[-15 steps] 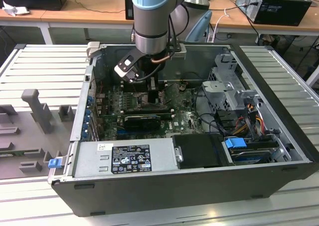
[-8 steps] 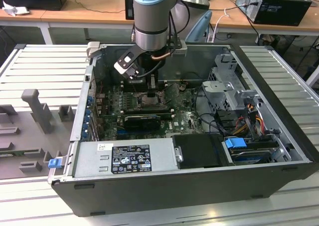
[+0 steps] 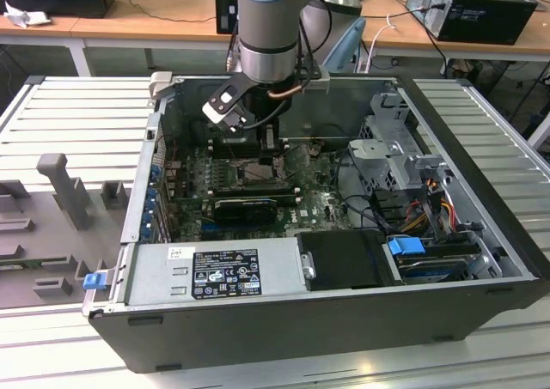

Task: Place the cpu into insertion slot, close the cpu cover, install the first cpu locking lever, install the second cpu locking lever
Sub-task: 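Close the cpu cover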

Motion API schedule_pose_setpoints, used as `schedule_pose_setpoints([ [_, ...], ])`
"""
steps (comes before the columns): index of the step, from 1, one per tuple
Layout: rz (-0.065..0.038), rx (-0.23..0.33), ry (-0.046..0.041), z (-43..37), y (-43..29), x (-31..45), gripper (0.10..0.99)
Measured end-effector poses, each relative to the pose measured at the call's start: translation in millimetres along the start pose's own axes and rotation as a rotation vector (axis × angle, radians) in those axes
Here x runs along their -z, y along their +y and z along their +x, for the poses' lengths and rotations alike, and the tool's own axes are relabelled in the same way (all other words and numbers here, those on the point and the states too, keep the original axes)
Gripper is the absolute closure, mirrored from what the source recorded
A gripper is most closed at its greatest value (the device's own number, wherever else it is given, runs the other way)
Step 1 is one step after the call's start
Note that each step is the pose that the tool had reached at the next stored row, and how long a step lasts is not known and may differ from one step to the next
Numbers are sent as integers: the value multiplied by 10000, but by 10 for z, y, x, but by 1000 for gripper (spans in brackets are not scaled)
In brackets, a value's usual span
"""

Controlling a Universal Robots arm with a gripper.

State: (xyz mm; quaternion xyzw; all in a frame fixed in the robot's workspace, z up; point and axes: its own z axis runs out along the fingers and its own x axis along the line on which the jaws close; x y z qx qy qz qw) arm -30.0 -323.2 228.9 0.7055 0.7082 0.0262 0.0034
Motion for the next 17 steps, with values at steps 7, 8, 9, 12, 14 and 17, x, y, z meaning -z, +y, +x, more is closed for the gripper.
schedule_pose_setpoints([
  [7, 15, -3, 42, 3, 24, 209, 980],
  [8, 15, -2, 42, 5, 26, 261, 980],
  [9, 15, -2, 42, 7, 28, 311, 980],
  [12, 14, -6, 68, 8, 95, 347, 980],
  [14, 16, -6, 91, 8, 204, 343, 980],
  [17, 15, -4, 90, 7, 285, 339, 980],
])
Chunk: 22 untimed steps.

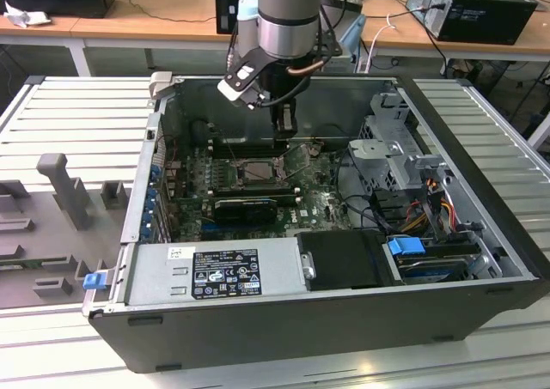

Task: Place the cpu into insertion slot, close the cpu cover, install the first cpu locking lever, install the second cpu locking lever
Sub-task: 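Close the cpu cover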

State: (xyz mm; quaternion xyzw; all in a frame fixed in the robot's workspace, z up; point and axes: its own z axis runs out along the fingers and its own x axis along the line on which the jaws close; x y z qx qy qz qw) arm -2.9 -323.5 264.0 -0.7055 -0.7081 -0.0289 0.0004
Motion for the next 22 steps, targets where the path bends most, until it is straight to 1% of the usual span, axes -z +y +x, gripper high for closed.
schedule_pose_setpoints([
  [2, 0, 1, 1, 0, 53, -2, 980],
  [9, 0, 0, 1, 0, 199, -9, 980],
  [13, 3, 1, -1, -2, 265, -19, 980],
  [18, 6, 4, 0, -3, 316, -56, 980],
  [19, 7, 5, -1, -4, 341, -61, 980],
  [20, 9, 15, 1, -4, 381, -66, 980],
  [22, 10, 31, 2, -4, 420, -76, 980],
])
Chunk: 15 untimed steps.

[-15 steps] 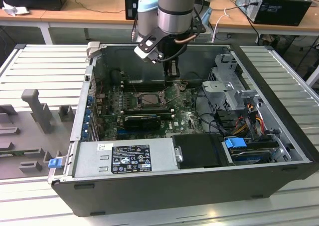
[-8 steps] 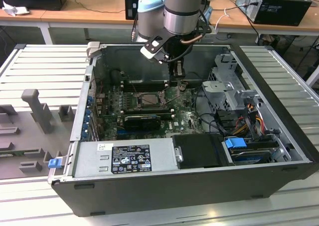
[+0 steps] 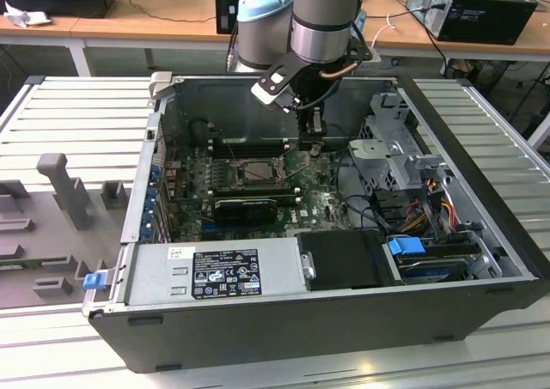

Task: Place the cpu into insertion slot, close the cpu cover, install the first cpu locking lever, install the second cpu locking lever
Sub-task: 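Close the cpu cover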

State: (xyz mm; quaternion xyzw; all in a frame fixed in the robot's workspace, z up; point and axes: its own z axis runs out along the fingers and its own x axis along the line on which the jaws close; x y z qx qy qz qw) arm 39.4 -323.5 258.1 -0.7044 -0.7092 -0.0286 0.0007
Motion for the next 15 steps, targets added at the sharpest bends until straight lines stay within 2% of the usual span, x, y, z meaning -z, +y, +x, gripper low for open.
schedule_pose_setpoints([
  [4, 2, 43, 0, -1, 60, -21, 980],
  [9, 7, 152, 6, -2, 199, -35, 980],
  [12, 7, 174, 6, -3, 233, -51, 980],
  [13, 8, 178, 5, -3, 238, -61, 980],
  [15, 8, 187, 6, -7, 243, -135, 980],
])
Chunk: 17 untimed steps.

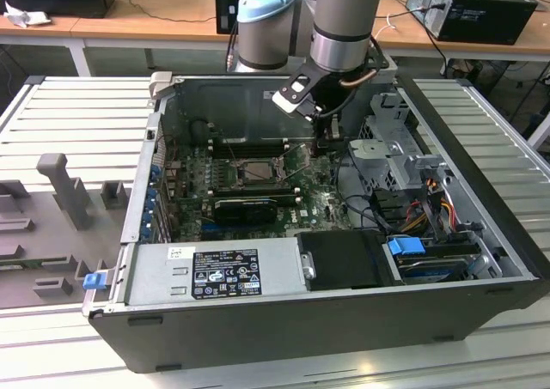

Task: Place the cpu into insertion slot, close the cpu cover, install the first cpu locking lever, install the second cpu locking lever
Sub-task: 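Close the cpu cover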

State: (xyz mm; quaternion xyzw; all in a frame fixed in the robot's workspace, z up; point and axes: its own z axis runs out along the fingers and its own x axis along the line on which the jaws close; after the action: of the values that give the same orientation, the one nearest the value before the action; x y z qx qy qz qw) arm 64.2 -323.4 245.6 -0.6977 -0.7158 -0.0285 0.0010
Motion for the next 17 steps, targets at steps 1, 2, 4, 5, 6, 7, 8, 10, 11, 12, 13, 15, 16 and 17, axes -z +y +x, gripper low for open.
schedule_pose_setpoints([
  [1, 74, 2, 0, -1, 1, -5, 980],
  [2, 269, -8, 5, 0, 0, -5, 980],
  [4, 441, -15, 9, 0, -1, -4, 980],
  [5, 465, -18, 13, 0, -5, -4, 980],
  [6, 466, -17, 13, 0, -8, -4, 980],
  [7, 466, -17, 13, 0, -12, -3, 980],
  [8, 466, -16, 13, 1, -19, -3, 980],
  [10, 466, -15, 13, 1, -45, -2, 980],
  [11, 466, -17, 13, 1, -52, -2, 980],
  [12, 466, -16, 13, 1, -59, -2, 980],
  [13, 466, -16, 14, 2, -66, -2, 980],
  [15, 466, -16, 13, 2, -80, -1, 980],
  [16, 466, -16, 13, 2, -85, -1, 980],
  [17, 466, -16, 13, 2, -92, 0, 980],
])
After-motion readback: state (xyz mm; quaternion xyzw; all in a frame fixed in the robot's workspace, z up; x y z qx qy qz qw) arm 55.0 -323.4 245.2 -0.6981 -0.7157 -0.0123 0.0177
